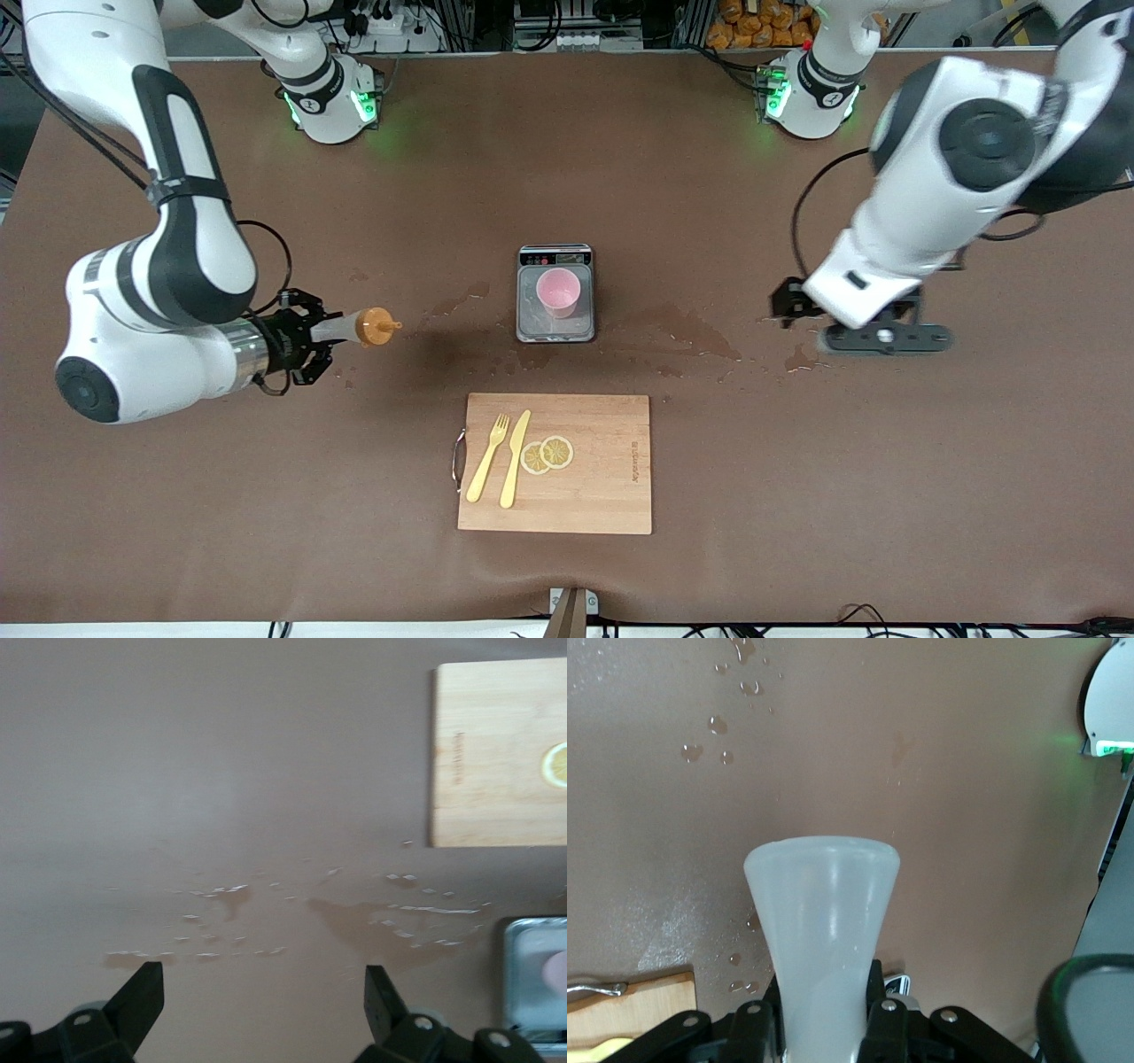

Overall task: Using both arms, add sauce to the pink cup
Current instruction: 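Release the cup and raise the left gripper while the right gripper brings the bottle, then tilt the bottle over the pink cup with the right gripper to squeeze sauce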

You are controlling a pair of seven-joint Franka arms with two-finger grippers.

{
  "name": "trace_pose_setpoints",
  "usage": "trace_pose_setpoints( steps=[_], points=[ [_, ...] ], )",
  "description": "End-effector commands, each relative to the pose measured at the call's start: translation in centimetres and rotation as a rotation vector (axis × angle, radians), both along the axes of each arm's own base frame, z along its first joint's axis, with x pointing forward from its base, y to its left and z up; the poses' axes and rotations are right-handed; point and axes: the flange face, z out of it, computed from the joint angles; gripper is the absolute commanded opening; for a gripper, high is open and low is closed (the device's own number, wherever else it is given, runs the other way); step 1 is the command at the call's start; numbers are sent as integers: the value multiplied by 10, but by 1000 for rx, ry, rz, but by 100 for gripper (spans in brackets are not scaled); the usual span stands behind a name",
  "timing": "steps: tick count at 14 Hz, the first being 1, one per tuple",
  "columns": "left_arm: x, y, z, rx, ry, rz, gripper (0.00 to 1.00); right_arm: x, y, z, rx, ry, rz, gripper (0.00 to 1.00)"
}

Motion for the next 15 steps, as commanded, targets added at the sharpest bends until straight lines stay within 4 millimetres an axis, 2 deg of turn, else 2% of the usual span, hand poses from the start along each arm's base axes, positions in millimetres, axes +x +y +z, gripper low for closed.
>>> trace_pose_setpoints(
  steps=[1,2,5,8,10,13,15],
  points=[
    [-22,45,35,2,33,-48,100,-6,21,14,-74,-14,-17,33],
    [-30,66,46,1,59,-66,100,-12,39,13,-125,-19,-1,32],
    [-53,100,75,0,103,-34,100,-29,101,12,-258,-42,-3,28],
    [-71,107,102,-23,86,2,100,-46,146,11,-328,-71,-13,28],
    [-74,112,102,-31,102,30,100,-57,165,9,-389,-86,-9,28],
    [-83,119,121,-46,69,17,100,-74,194,3,-453,-100,-23,28],
    [-86,106,124,-43,63,-9,100,-84,209,0,-488,-108,-23,28]
  ],
)
